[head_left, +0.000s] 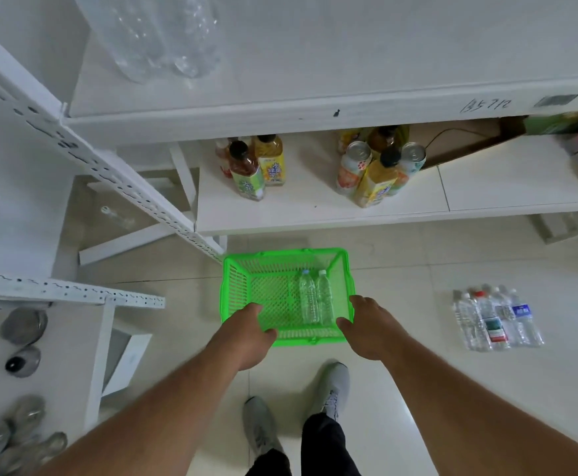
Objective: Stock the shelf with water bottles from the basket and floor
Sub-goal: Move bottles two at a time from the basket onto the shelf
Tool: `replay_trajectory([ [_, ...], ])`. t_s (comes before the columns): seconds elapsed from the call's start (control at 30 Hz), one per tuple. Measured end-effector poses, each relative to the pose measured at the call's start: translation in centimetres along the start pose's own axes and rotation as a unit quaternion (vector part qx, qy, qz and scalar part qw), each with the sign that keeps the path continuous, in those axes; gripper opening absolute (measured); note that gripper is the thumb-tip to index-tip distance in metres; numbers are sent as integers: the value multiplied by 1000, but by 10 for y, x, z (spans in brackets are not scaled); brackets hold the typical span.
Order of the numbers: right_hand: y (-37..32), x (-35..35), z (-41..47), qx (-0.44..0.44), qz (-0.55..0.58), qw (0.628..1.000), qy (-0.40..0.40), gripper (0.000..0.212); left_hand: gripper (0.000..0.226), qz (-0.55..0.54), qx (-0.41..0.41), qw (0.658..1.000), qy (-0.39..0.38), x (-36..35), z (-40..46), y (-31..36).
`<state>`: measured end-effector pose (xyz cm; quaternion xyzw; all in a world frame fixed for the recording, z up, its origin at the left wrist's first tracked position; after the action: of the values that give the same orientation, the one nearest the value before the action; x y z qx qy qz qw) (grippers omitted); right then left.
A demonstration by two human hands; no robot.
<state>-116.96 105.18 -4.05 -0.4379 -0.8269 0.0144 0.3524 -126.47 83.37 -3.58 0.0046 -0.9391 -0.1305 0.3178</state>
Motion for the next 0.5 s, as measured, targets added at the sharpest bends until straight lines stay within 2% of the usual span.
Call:
replay_trajectory([
  [0.2,31,-41,105,-30,50,998,-19,53,68,-29,18,999,-4,-54,92,-2],
  [0.5,89,-152,285,-108,150,983,-8,52,65,-45,15,998,-29,-176,271,-37],
])
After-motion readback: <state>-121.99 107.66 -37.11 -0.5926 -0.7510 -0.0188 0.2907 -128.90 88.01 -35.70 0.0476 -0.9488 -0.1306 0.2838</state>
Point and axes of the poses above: each hand's wrist, its own z-axis towards the middle knuckle, its own x-axis out of the back of the hand, y = z × x, the point moved 9 cm from there along z, towards the middle knuckle, and after that the axes turned 7 degrees about z, right-handed, at the moved point
